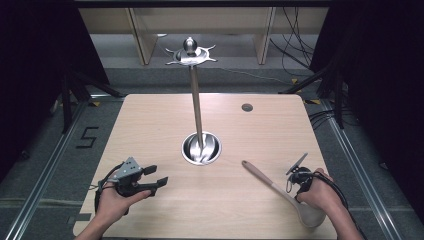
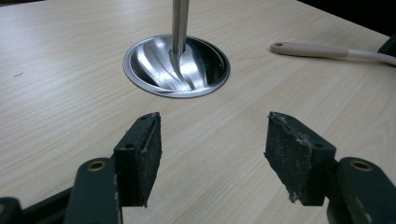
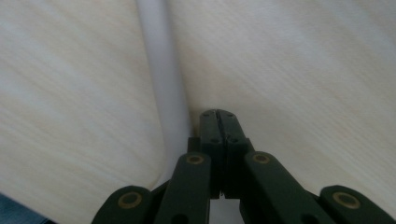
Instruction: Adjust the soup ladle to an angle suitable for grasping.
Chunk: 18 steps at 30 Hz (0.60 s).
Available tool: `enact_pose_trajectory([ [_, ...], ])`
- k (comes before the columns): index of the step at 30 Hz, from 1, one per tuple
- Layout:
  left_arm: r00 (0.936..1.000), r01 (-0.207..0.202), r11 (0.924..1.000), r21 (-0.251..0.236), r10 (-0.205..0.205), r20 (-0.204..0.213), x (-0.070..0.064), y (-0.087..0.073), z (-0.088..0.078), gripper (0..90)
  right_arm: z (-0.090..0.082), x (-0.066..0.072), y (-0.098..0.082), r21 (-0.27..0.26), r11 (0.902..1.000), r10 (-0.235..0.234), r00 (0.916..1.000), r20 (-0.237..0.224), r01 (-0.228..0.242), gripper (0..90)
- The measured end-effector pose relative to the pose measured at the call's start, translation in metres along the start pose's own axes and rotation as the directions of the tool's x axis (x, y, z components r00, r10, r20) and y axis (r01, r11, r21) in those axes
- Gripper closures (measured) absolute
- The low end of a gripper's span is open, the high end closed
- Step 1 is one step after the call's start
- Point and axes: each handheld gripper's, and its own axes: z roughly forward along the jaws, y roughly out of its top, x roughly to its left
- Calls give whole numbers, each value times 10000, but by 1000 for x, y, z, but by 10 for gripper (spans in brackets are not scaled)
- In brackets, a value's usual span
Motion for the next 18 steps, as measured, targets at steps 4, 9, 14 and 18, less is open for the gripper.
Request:
enact_pose_trajectory([
  [4,9999,-86,10000,31,86,-121,0,0,-1,355,-2,6,0,59,9998,-166,9995,-262,167,900],
  [9,10000,-17,10000,21,17,-22,0,0,0,355,-16,10,9,-775,9969,-155,9986,-516,114,804],
  [14,9999,-102,9999,-12,102,-80,0,0,-1,354,-22,15,27,-1519,9874,-559,9957,-741,441,728],
  [18,9999,-142,9999,-53,142,-26,1,0,-1,354,-19,19,38,-1494,9870,-719,9939,-831,589,691],
])
